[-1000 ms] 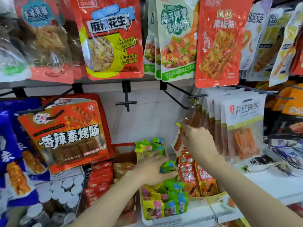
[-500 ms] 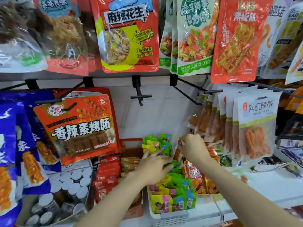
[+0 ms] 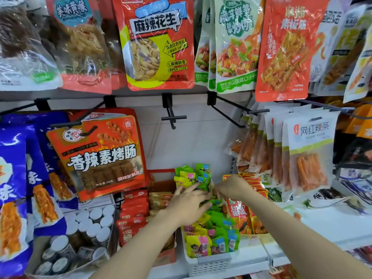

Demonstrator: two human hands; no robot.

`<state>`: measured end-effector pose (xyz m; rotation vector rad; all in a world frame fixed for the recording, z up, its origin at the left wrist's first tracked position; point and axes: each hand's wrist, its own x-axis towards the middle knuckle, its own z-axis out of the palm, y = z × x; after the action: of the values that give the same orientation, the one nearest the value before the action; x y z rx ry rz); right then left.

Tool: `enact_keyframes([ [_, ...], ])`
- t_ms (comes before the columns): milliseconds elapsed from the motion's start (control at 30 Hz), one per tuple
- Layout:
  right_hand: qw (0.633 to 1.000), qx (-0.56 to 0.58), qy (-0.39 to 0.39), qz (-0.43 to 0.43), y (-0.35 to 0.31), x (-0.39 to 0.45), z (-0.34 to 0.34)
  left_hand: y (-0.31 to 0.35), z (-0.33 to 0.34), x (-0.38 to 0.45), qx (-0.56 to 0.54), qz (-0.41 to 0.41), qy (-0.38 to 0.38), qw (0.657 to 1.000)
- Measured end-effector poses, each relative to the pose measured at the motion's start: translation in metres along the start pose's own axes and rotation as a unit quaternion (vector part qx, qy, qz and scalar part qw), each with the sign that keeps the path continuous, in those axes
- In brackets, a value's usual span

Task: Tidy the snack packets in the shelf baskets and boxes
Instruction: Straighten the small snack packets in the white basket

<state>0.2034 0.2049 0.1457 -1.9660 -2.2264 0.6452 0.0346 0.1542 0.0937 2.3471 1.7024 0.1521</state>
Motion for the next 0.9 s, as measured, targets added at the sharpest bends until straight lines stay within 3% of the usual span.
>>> enact_keyframes([
  [100,0.999,0.022,0.01,-0.03,0.015,-0.02,-0.008,0.005,-0.001,-0.001,0.001,-0.011,0.013,1.0],
  [267,0.999,-0.036,-0.004,-0.039,0.026,-0.048,0.005,0.02,0.011,-0.019,-0.035,0.007,0.092,0.995],
  [467,0.993,-0.051,0.104,-0.035,0.017,-0.06,0.007,0.026,0.015,-0.037,-0.049,-0.004,0.081,0.996],
  [667,0.966,-0.038,0.249,-0.057,0.016,-0.086,-0.056,0.033,0.002,-0.04,-0.085,-0.01,0.057,0.995],
  [733,0.959,-0.044,0.266,-0.082,0.018,-0.094,-0.079,0.036,-0.003,-0.044,-0.21,-0.019,0.096,0.973],
  [833,0.954,-0.025,0.28,-0.105,0.022,-0.105,-0.11,0.046,-0.014,-0.054,-0.395,-0.021,0.163,0.904],
  [900,0.957,-0.022,0.269,-0.101,0.024,-0.107,-0.123,0.057,-0.019,-0.061,-0.496,-0.024,0.159,0.853],
])
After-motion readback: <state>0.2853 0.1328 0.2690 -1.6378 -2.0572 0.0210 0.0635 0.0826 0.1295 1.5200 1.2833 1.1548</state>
